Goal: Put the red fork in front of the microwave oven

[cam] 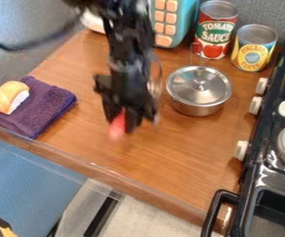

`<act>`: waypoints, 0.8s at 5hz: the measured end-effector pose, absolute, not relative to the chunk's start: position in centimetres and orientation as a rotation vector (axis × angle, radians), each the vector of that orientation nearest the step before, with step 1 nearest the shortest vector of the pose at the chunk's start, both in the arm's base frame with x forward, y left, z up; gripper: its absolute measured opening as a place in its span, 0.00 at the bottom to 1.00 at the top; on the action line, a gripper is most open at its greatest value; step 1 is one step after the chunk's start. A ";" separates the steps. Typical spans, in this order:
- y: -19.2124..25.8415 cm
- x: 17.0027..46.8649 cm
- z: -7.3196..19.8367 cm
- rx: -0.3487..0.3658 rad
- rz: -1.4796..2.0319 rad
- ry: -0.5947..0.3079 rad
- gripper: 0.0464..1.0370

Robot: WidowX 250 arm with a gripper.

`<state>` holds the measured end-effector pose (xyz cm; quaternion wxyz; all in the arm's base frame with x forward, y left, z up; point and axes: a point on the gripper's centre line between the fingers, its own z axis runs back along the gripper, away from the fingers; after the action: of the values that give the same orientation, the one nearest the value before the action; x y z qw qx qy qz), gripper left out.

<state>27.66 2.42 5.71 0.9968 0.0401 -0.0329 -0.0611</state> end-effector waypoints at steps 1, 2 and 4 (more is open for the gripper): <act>7.1 29.9 6.8 0.100 -0.076 -0.080 0.41; 10.7 31.6 6.3 0.096 -0.044 -0.058 0.41; 14.7 34.3 3.0 0.128 -0.076 0.013 0.41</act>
<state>34.33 14.71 3.03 0.9972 0.0637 0.0064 -0.0381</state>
